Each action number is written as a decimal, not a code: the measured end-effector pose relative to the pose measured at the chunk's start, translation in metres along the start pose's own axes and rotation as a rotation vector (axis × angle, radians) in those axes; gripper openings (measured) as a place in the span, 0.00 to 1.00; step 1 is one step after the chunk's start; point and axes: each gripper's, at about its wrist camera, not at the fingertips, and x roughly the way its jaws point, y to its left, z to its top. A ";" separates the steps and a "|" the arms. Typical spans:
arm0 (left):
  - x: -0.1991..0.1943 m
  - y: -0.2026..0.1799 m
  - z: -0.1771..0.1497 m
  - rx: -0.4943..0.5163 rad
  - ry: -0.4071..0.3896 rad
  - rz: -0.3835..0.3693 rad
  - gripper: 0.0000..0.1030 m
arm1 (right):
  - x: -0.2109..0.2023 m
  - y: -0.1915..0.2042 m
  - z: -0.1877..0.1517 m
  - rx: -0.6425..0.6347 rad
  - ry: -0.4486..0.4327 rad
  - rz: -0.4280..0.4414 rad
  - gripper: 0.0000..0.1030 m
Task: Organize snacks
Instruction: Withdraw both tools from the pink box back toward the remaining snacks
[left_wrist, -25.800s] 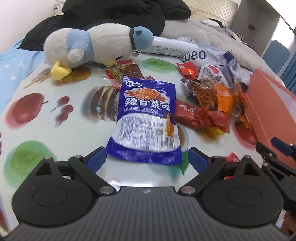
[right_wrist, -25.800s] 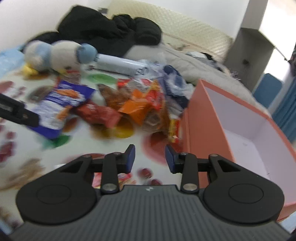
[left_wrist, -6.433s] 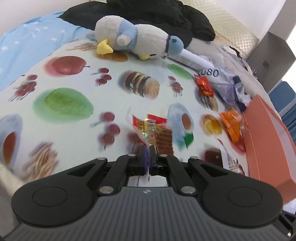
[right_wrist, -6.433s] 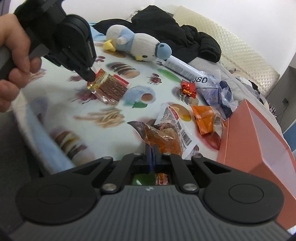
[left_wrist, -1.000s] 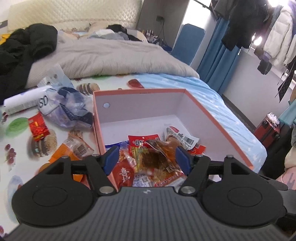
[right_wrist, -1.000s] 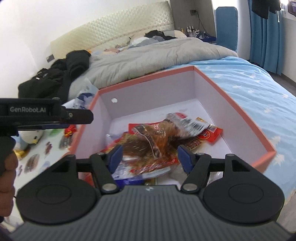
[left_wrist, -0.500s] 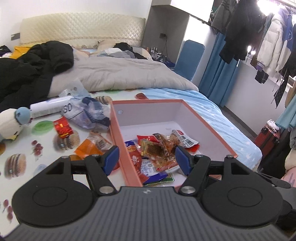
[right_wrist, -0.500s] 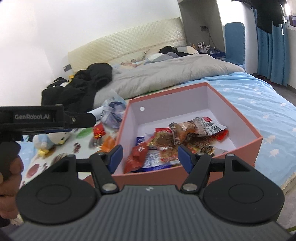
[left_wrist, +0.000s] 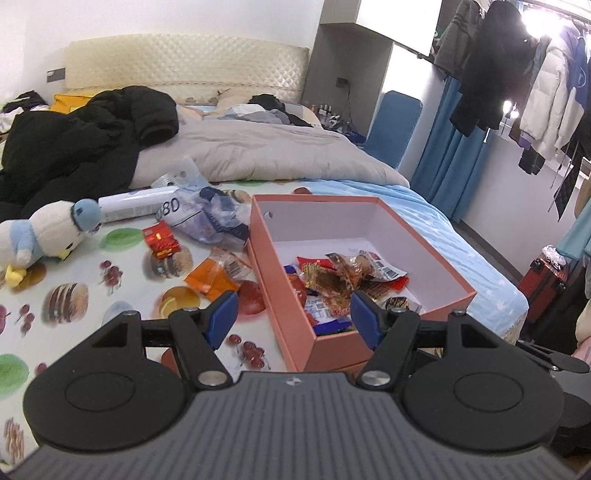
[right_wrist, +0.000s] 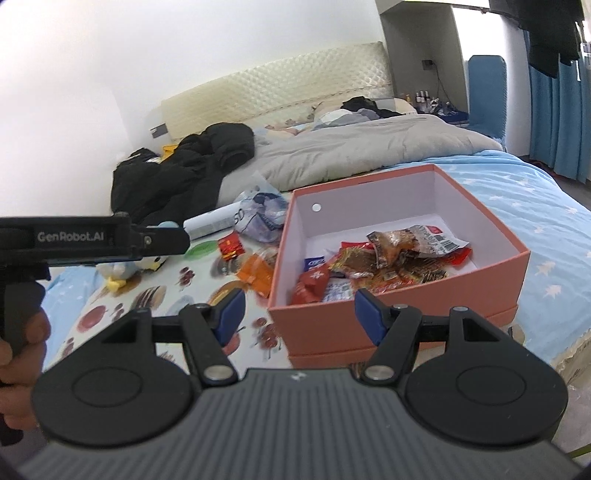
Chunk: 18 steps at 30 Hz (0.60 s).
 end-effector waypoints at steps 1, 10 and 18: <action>-0.004 0.003 -0.001 -0.010 -0.003 0.017 0.70 | -0.002 0.002 -0.002 -0.005 0.002 0.003 0.66; -0.025 0.024 -0.023 -0.056 0.026 0.084 0.70 | -0.004 0.025 -0.010 -0.033 0.007 0.046 0.66; -0.026 0.051 -0.041 -0.112 0.050 0.120 0.70 | 0.001 0.052 -0.020 -0.091 0.045 0.081 0.66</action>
